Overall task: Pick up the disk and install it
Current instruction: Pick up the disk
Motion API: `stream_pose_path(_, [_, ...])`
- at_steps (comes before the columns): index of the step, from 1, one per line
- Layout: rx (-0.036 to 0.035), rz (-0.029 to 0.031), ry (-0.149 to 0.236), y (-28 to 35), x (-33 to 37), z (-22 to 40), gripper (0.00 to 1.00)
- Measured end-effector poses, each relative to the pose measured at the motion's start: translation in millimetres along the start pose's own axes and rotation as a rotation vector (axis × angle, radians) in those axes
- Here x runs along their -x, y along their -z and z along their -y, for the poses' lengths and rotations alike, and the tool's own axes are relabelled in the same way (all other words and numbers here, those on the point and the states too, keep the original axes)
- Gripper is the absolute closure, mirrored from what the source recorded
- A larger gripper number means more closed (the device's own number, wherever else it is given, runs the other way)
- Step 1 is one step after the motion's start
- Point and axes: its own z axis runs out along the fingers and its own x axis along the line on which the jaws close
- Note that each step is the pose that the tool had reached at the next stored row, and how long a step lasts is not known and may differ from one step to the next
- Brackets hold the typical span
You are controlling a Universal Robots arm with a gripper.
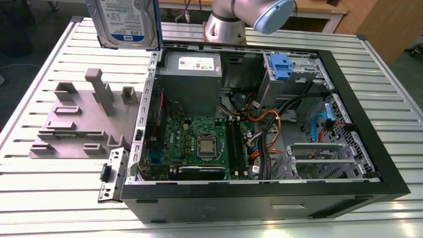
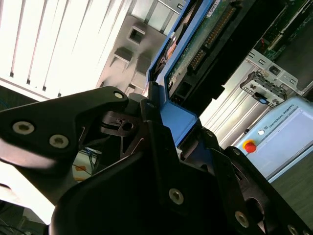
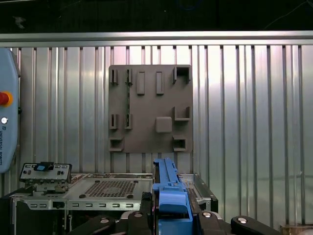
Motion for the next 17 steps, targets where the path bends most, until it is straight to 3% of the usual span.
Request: stream_pose_path(17, [0.0,0.0001,-0.004,0.2,0.5,25.6,0.64])
